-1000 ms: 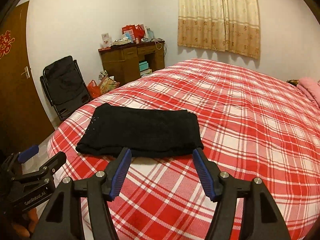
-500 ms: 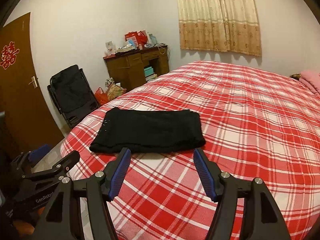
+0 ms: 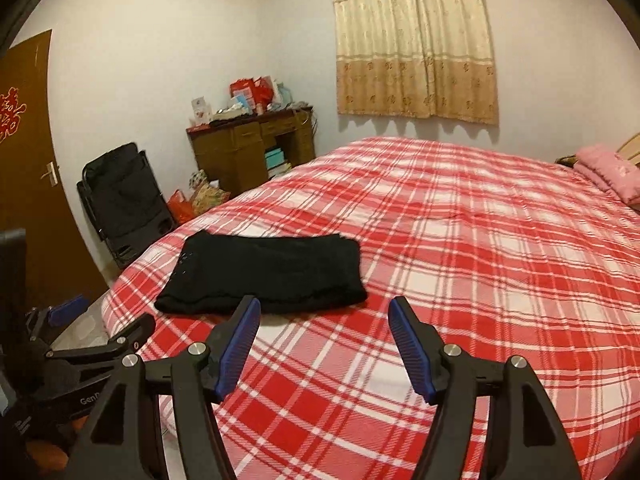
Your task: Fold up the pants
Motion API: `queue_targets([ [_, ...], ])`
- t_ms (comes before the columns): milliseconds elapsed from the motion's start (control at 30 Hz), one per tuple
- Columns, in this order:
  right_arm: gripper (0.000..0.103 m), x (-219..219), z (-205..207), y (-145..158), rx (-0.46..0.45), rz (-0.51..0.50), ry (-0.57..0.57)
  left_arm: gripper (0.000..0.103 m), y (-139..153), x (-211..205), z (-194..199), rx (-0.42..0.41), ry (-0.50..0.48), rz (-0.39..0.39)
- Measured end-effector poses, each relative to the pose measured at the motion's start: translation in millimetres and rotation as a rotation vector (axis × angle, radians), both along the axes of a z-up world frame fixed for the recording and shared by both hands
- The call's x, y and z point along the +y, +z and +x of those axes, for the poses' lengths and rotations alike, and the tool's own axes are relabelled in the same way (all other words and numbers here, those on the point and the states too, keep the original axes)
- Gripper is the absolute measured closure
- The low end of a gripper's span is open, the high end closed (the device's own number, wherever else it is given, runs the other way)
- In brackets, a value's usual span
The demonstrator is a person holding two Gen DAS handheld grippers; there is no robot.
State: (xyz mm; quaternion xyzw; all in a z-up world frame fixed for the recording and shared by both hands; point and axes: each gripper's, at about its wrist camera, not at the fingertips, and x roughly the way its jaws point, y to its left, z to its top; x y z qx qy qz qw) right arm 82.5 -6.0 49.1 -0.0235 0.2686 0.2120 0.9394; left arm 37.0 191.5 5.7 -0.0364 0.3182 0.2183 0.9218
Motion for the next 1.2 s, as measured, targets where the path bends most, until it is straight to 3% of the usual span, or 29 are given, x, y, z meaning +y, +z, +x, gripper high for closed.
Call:
queue_targets([
  [200,0.031,2.4,4.4,-2.9,0.028,0.030,0.009,0.001,1.0,2.4,-2.5,0.000,0.019,0.027],
  [567,0.031,24.2,-4.7,-5.8,0.007,-0.012,0.045,0.001,-0.6,9.1,-5.1,-0.008,0.046,0.048],
  [733,0.031,26.3,-3.3,-8.3,0.015,-0.016,0.046,0.001,-0.2,15.2,-5.2,-0.005,0.046,0.018],
  [1200,0.031,30.6,-7.8,-8.5,0.008,-0.002,0.064,0.001,-1.1,15.8,-5.1,0.008,0.043,0.027],
])
